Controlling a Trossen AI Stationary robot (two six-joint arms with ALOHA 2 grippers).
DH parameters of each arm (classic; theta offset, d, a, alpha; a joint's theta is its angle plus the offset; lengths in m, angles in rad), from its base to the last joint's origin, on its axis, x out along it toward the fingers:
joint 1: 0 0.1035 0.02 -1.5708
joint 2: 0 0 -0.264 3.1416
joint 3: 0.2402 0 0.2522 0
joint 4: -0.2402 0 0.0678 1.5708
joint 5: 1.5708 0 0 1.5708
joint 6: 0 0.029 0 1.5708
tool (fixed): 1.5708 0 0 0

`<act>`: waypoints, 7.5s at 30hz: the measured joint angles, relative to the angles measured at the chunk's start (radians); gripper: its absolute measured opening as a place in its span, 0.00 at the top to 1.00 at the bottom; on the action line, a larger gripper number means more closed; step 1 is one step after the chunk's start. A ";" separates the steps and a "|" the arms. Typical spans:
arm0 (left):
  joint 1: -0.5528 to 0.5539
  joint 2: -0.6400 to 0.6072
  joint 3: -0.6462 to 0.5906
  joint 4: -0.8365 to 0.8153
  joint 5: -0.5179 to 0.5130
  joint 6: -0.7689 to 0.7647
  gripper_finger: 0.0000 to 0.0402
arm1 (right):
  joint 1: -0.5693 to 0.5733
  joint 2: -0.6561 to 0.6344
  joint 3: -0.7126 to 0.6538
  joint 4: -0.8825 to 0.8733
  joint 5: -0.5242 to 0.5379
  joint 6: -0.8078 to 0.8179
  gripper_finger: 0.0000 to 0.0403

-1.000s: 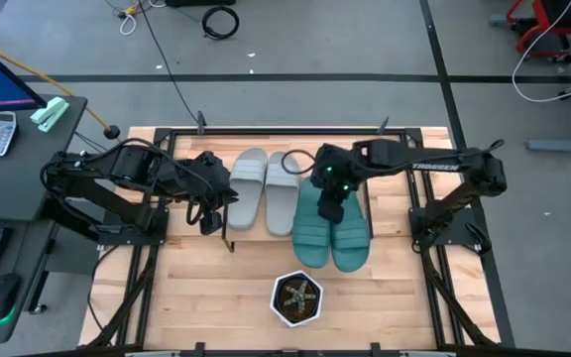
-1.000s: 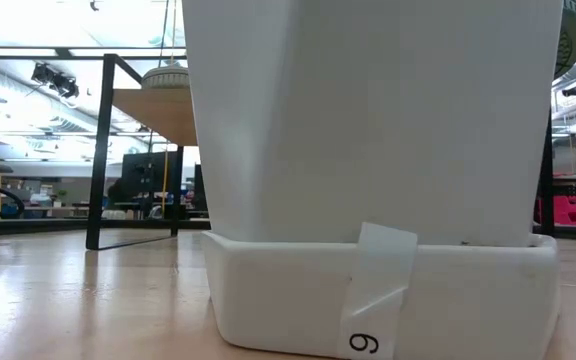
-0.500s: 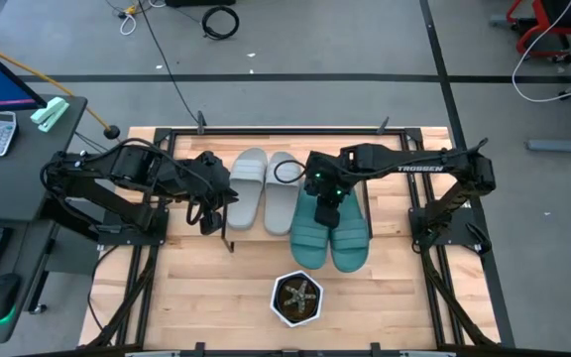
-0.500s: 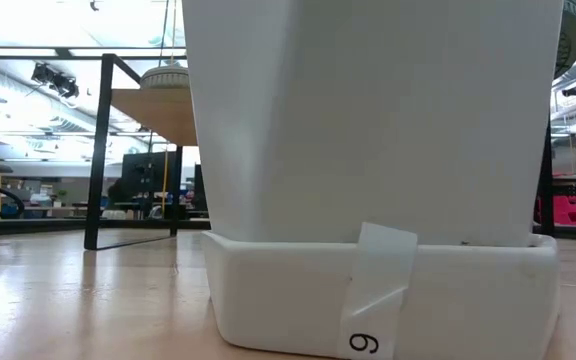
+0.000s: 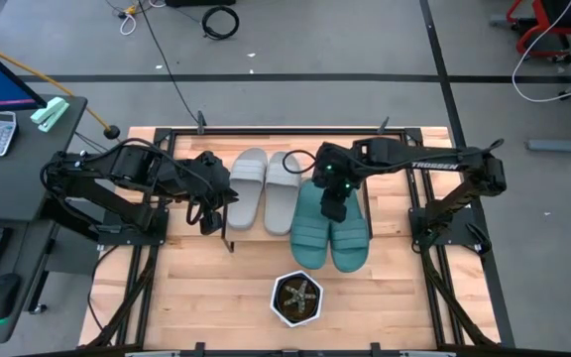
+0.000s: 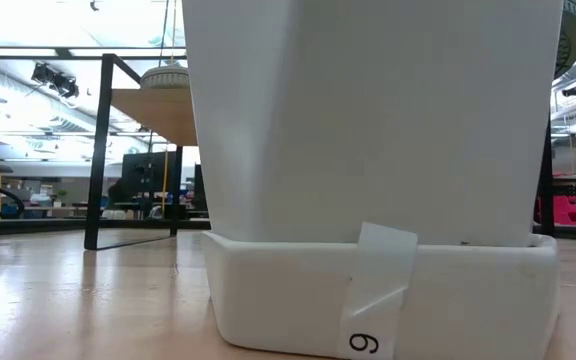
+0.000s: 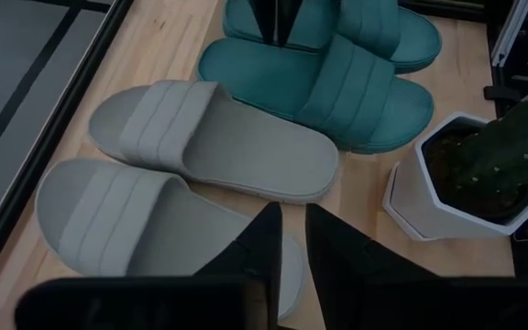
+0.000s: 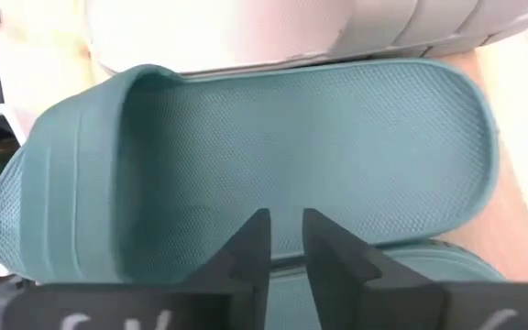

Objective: Pick and place slides into the shelf
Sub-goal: Return to Home Position

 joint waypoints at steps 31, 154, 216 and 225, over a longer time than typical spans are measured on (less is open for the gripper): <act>0.109 -0.020 -0.482 1.032 0.073 0.263 0.98 | 0.160 -0.257 0.001 -0.005 0.148 0.061 0.79; 0.143 -0.990 -1.633 1.431 0.087 -0.027 0.98 | 0.000 -0.386 -0.101 0.107 0.231 0.283 0.94; 0.144 -0.988 -1.633 1.631 0.136 0.210 0.89 | 0.175 -1.288 -0.787 0.157 0.381 0.236 1.00; 0.144 -0.988 -1.633 1.632 0.136 0.210 0.91 | 0.175 -1.458 -0.909 0.301 0.368 0.230 1.00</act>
